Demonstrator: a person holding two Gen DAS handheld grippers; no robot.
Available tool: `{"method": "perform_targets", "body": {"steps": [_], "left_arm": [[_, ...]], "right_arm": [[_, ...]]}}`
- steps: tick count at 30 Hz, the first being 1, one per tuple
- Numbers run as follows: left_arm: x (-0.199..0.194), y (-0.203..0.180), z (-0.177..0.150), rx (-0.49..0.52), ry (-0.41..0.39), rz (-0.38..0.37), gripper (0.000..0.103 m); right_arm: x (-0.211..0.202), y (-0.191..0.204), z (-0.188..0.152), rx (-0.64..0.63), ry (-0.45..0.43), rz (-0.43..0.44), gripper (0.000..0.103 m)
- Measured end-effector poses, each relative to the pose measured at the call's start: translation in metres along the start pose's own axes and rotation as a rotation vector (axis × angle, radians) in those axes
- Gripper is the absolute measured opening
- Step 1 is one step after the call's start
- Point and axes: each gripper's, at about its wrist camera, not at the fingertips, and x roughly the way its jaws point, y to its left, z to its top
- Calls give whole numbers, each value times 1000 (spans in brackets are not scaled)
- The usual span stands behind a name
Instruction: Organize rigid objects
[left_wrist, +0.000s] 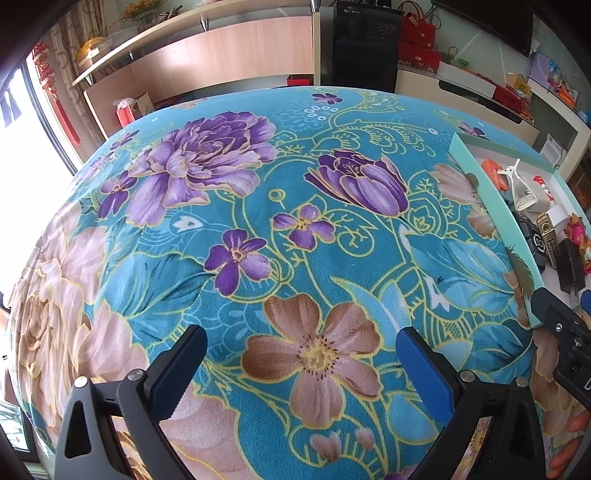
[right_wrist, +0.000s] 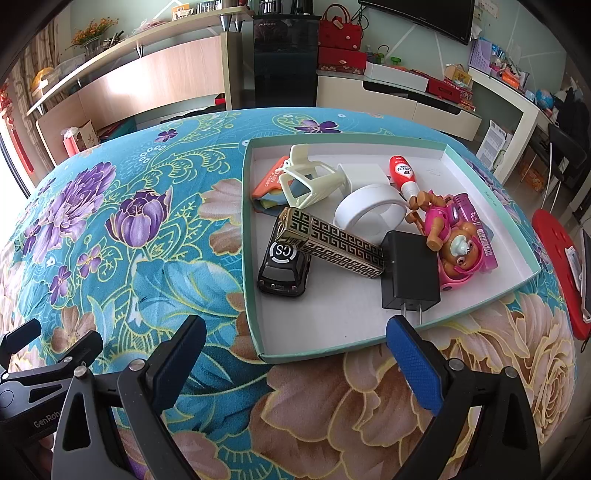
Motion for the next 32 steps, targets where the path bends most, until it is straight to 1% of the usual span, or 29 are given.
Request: {"method": "perform_targets", "body": {"steps": [32], "left_arm": [[-3, -1, 1, 6, -8, -3, 103]], "right_arm": [[2, 2, 0, -12, 0, -12, 99]]}}
